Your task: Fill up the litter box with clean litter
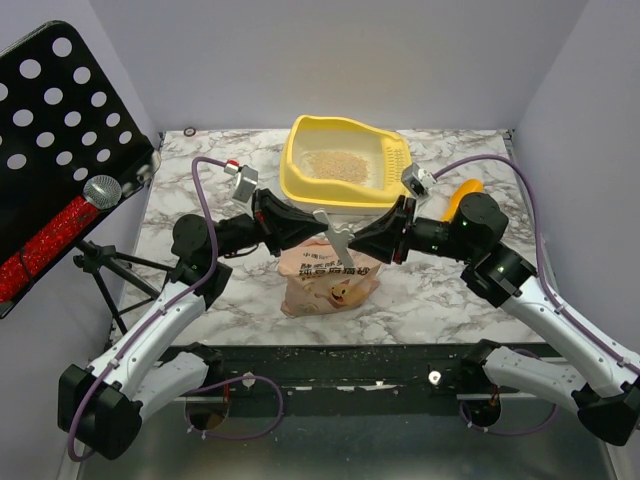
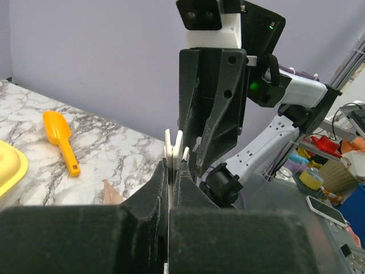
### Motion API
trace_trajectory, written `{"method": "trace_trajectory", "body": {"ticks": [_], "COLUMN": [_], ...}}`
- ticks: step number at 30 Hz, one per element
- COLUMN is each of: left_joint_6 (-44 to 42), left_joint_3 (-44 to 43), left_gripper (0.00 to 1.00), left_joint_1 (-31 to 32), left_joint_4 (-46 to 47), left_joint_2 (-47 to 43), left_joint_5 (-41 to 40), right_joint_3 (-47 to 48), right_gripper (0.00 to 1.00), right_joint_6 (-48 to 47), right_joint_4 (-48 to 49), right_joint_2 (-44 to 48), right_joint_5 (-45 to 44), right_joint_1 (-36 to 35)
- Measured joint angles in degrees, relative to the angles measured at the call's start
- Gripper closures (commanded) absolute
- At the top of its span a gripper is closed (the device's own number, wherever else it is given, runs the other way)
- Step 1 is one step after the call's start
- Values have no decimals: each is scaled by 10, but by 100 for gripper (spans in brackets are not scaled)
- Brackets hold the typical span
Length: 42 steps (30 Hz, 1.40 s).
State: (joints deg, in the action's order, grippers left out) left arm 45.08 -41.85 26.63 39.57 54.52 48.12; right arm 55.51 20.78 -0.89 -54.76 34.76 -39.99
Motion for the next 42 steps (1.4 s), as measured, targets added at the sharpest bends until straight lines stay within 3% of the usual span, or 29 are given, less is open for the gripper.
{"method": "trace_trajectory", "body": {"ticks": [1,2,5,16,38,40,41,42], "left_joint_6": [-3,-6,-13,-17,0,0,0,0], "left_joint_3": [0,0,1,2,2,2,2,2], "left_gripper": [100,100,100,100,100,100,100,100], "left_joint_1": [0,0,-2,-3,15,15,15,15], "left_joint_4": [0,0,-3,-6,24,24,24,25], "left_joint_2": [0,0,0,-1,-1,-1,-1,-1], "left_joint_5": [0,0,0,10,62,63,64,64], "right_joint_3": [0,0,3,63,86,80,79,78], "right_gripper": [39,34,28,28,33,37,44,57], "right_joint_6": [-4,-7,-29,-129,-163,-159,-157,-155], "right_joint_4": [-8,-16,-43,-125,-139,-130,-126,-123], "right_joint_2": [1,1,10,26,-34,-37,-39,-43], "right_joint_5": [0,-1,-11,-25,63,72,77,83], "right_joint_1": [0,0,-1,-1,-2,-2,-2,-2]}}
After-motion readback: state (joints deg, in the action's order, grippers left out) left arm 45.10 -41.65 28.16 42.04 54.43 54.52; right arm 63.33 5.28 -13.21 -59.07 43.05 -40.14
